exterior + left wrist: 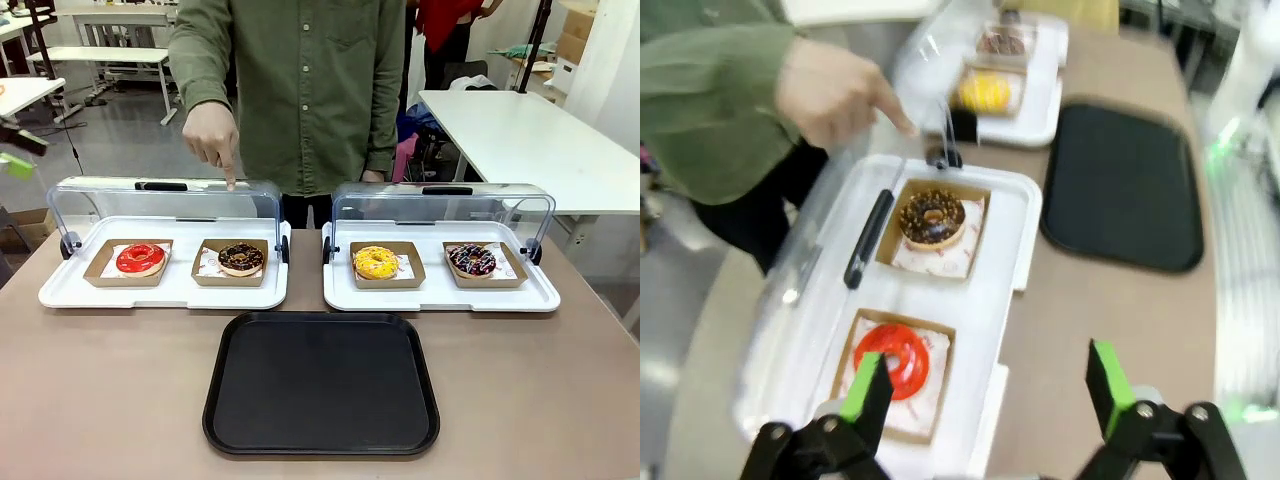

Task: Move the second donut from the left to the tray.
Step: Pick up the Paper togo box containing the Donut indicated by the person and place it on the Handle tray.

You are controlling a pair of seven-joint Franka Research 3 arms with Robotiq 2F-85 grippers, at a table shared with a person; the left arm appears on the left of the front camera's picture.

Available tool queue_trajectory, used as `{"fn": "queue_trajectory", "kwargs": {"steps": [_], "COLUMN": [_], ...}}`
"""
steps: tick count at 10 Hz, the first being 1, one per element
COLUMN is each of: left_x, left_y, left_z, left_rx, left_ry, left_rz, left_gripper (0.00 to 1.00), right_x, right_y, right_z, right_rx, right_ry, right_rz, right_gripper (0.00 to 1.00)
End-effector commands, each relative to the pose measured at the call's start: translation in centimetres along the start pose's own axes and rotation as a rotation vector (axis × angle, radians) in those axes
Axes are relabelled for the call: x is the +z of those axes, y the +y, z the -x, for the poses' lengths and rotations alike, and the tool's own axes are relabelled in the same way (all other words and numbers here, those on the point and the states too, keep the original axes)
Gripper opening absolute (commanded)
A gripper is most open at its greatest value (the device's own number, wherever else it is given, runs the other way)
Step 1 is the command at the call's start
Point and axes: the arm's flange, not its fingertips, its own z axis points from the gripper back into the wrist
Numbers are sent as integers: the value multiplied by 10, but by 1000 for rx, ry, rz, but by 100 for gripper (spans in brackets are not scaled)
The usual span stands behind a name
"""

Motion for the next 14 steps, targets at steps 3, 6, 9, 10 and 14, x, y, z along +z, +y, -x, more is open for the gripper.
{"fn": "queue_trajectory", "kwargs": {"steps": [3,6,9,10,14], "left_x": [-82,-150,-226,-248,-286], "left_y": [-14,-38,-41,-39,-31], "left_z": [-63,-82,-71,-64,-46], "left_rx": [-184,-236,-307,-329,-323], "left_ry": [285,380,495,546,598], "left_rz": [47,35,11,8,-14], "left_gripper": [100,100,100,100,100], "right_x": [0,0,0,0,0], "right_y": [-1,-1,-1,-1,-1], "right_z": [-1,-1,-1,-1,-1], "right_rx": [13,13,13,13,13], "right_ry": [-16,-16,-16,-16,-16], "right_rz": [-1,-1,-1,-1,-1], "right_gripper": [100,100,100,100,100]}}
